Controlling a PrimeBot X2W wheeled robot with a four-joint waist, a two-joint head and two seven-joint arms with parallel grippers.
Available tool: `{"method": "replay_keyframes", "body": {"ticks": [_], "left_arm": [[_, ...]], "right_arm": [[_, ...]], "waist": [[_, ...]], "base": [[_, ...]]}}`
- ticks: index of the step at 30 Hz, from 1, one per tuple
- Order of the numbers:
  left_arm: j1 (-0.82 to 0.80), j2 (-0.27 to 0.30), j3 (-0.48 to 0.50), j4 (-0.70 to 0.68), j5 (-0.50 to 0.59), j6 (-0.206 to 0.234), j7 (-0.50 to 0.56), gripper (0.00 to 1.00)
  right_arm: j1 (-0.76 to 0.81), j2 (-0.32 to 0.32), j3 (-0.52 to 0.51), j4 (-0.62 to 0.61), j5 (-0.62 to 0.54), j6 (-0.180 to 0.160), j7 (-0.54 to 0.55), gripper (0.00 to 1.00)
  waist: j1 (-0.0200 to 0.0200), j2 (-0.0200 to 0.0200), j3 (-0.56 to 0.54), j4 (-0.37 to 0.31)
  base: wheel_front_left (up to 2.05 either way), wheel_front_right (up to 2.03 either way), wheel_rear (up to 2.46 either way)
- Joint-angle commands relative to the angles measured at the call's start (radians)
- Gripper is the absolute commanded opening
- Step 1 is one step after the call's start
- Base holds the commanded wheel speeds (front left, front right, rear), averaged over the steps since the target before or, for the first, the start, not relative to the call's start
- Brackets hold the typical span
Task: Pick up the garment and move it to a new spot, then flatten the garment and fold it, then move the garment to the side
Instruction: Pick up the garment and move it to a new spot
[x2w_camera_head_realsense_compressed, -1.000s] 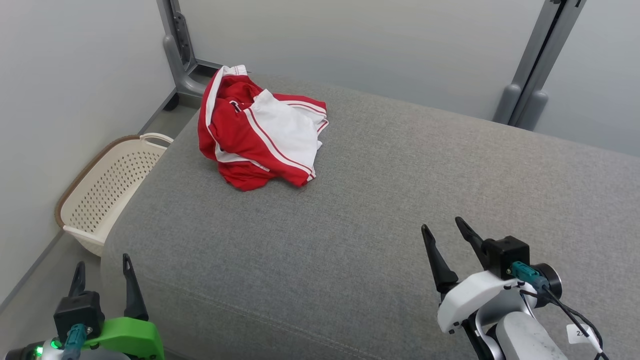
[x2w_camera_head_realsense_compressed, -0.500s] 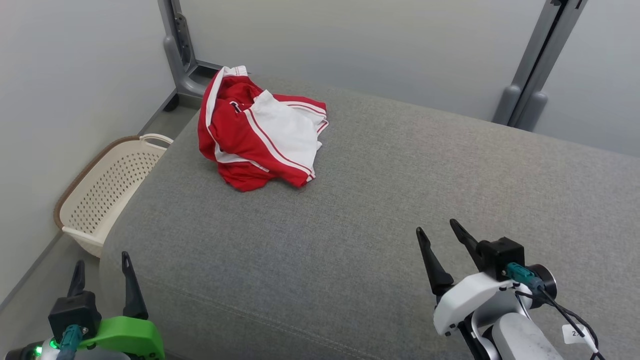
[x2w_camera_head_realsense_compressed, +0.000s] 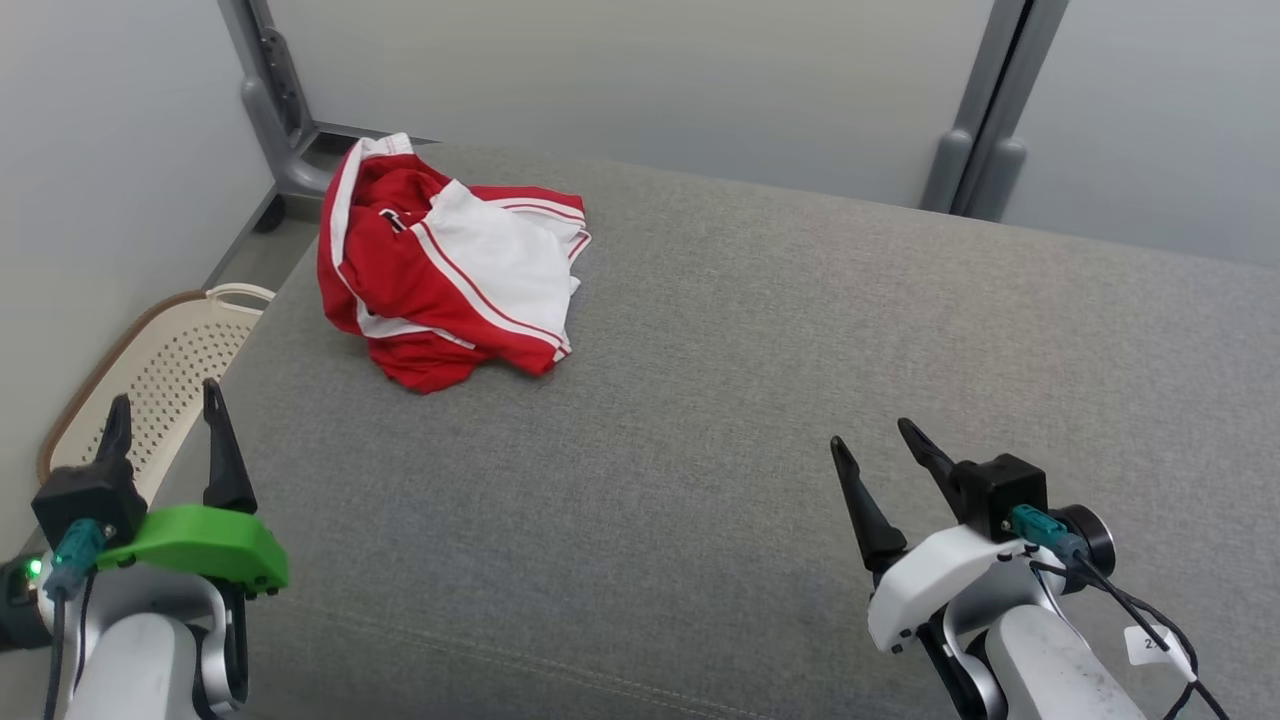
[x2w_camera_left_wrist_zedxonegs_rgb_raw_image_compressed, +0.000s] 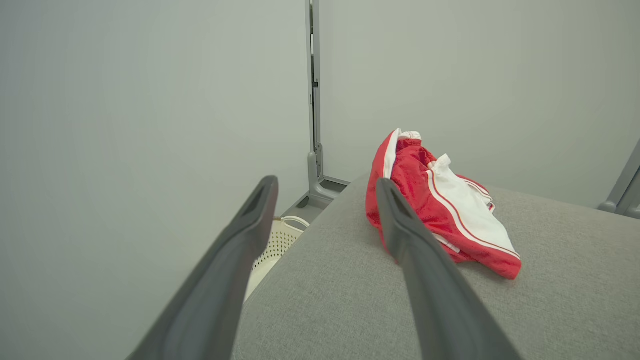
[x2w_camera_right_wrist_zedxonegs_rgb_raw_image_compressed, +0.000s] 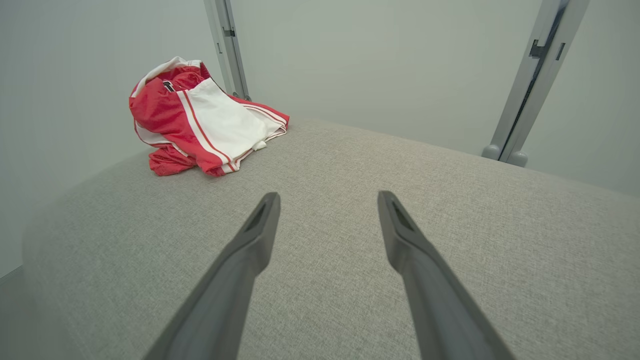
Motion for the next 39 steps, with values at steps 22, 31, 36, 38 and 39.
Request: {"method": "replay_keyframes", "body": {"ticks": [22,31,36,38,39], "left_arm": [[-0.432,0.088,0.021,0.452,-0.093,-0.176,-0.029,1.0],[-0.593,0.168,0.011,0.631,-0.122,-0.25,0.05,1.0],[-0.646,0.194,-0.017,0.695,-0.109,-0.26,0.095,1.0],[-0.668,0.203,-0.025,0.721,-0.109,-0.263,0.124,1.0],[-0.677,0.21,-0.031,0.737,-0.107,-0.266,0.141,1.0]], "right_arm": [[-0.077,-0.043,0.03,-0.042,0.005,0.0,0.024,1.0],[-0.116,-0.043,0.025,-0.037,0.01,0.0,0.003,1.0],[-0.132,-0.043,0.032,-0.029,0.015,0.0,-0.006,1.0],[-0.135,-0.042,0.034,-0.024,0.016,0.0,-0.007,1.0],[-0.137,-0.041,0.034,-0.023,0.015,0.0,-0.008,1.0]], "waist": [[0.0001,0.0,0.146,-0.256],[0.0001,0.0,0.229,-0.331],[0.0001,0.0,0.252,-0.355],[0.0001,0.0,0.26,-0.367],[0.0001,0.0,0.264,-0.372]], "base": [[0.0,0.0,0.0],[0.0,0.0,0.0],[0.0,0.0,0.0],[0.0,0.0,0.0],[0.0,0.0,0.0]]}}
